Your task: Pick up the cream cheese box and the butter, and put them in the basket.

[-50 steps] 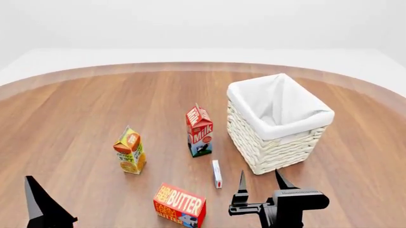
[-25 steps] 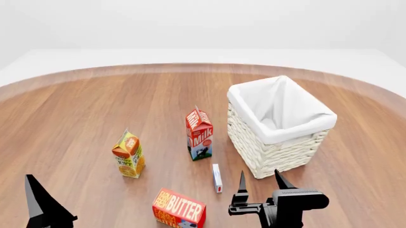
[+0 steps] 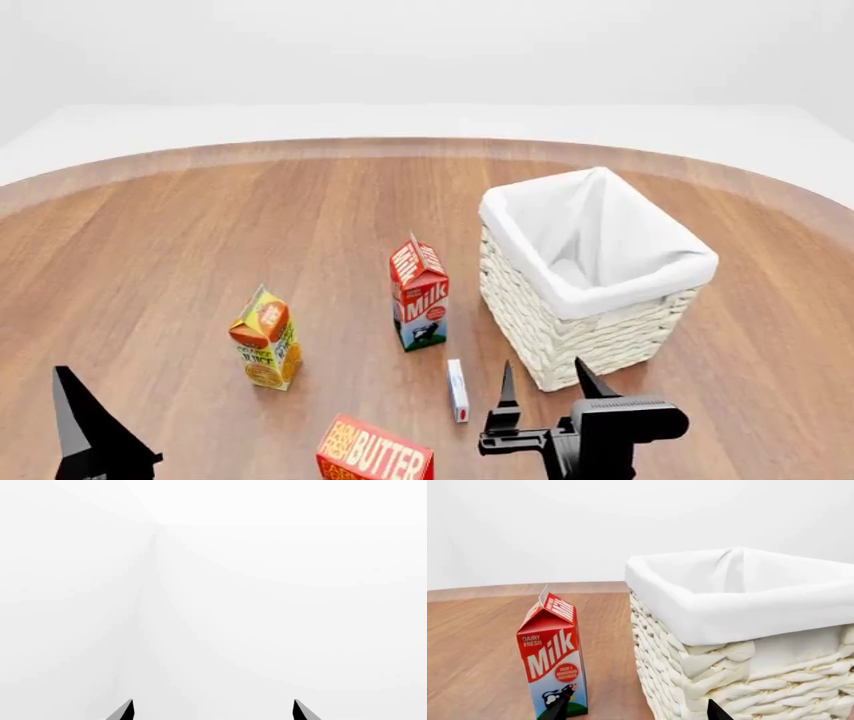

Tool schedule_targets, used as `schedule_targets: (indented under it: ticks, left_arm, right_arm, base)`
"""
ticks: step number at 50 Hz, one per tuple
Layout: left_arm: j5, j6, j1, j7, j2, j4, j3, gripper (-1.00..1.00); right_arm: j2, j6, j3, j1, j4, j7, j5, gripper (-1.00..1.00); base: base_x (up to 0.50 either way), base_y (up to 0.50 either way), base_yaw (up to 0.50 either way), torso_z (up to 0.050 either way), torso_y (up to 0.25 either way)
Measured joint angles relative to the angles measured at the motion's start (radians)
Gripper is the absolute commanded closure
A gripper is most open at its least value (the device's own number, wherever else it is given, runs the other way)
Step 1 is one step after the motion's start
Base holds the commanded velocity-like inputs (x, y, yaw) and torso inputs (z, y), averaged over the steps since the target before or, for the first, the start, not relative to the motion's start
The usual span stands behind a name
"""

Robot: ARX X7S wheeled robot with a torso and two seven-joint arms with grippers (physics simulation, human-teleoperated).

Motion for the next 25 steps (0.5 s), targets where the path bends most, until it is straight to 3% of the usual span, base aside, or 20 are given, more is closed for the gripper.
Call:
schedule_targets:
  ticks: [9, 25]
  left_arm:
    - [-0.003, -0.01, -0.011, -0.006, -0.008, 0.0, 0.003, -1.0]
    - [0.005, -0.013, -0.029, -0.013, -0.012, -0.013, 0.014, -1.0]
  right_arm:
    - [0.006, 0.043, -0.002, -0.001, -0.042, 0.019, 0.011, -1.0]
    - [0.04, 0.293, -0.048, 0.024, -0.257, 0.088, 0.004, -1.0]
  base:
    - [0.0, 0.0, 0.0, 0.0, 0.0]
    - [0.0, 0.0, 0.0, 0.0, 0.0]
